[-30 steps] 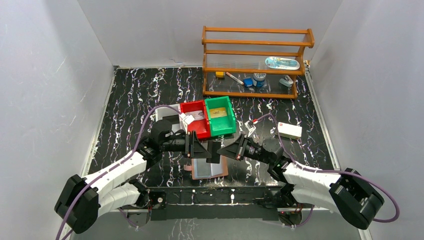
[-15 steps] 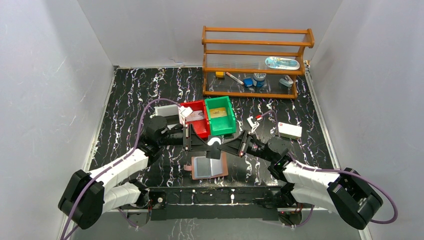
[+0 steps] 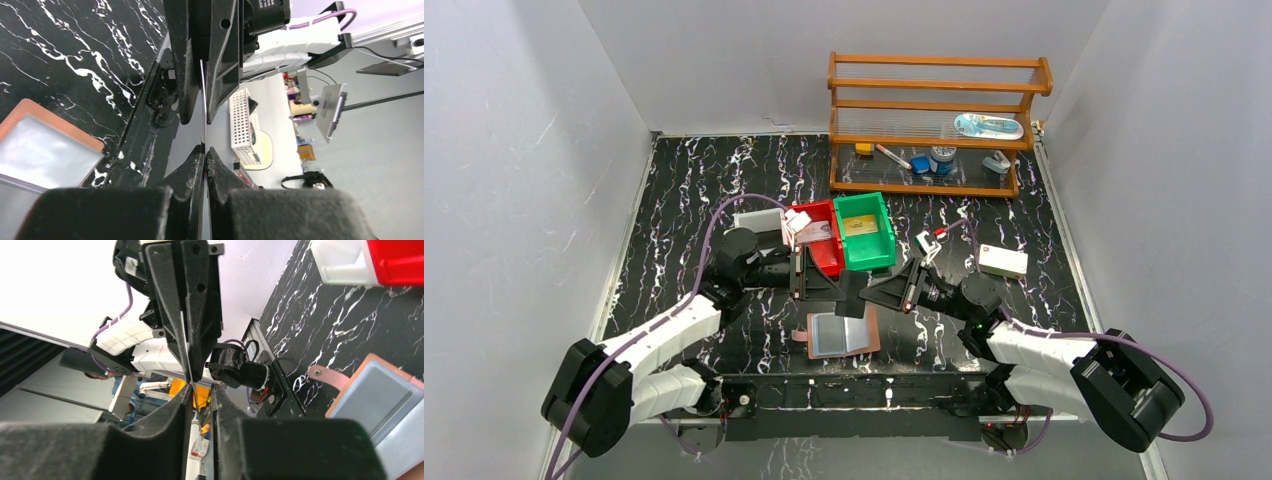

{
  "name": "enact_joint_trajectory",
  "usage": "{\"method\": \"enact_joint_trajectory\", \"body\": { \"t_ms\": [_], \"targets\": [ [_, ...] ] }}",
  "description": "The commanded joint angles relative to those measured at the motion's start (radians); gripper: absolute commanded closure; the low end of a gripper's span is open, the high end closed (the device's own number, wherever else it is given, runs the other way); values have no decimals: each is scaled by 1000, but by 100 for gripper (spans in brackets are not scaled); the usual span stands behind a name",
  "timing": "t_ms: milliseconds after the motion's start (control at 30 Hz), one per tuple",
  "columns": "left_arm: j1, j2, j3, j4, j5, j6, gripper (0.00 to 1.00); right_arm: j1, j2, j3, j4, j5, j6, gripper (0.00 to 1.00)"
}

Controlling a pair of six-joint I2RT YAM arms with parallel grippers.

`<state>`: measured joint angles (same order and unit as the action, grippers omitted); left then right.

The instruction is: Take the credit cards out of the card holder

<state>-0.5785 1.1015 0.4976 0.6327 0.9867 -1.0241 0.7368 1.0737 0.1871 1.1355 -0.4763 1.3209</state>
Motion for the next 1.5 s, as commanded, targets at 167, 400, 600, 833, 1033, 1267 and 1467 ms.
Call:
{"method": "enact_joint_trajectory", "body": {
  "t_ms": [167, 400, 600, 833, 1033, 1267, 1467],
  "targets": [
    [-7, -102, 155, -490, -132, 330, 100, -39, -17, -44, -73, 37, 36, 42],
    [-8, -75, 310, -967, -576, 590, 100, -50, -148, -39, -381, 127, -38, 31],
    [-8, -44, 426, -1073, -830, 701, 100, -51, -273, 21, -641, 241, -164, 26],
    [-8, -7, 478, -1132, -989, 859, 100, -51, -355, 101, -815, 317, -275, 23],
    [-9, 18, 471, -1109, -1054, 997, 100, -50, -400, 147, -989, 375, -371, 20],
    [-9, 58, 482, -1101, -1082, 1188, 100, -51, -405, 147, -1007, 395, -395, 18],
    [-9, 63, 490, -1094, -1198, 1421, 100, -51, -419, 201, -1051, 396, -405, 18]
  ]
}}
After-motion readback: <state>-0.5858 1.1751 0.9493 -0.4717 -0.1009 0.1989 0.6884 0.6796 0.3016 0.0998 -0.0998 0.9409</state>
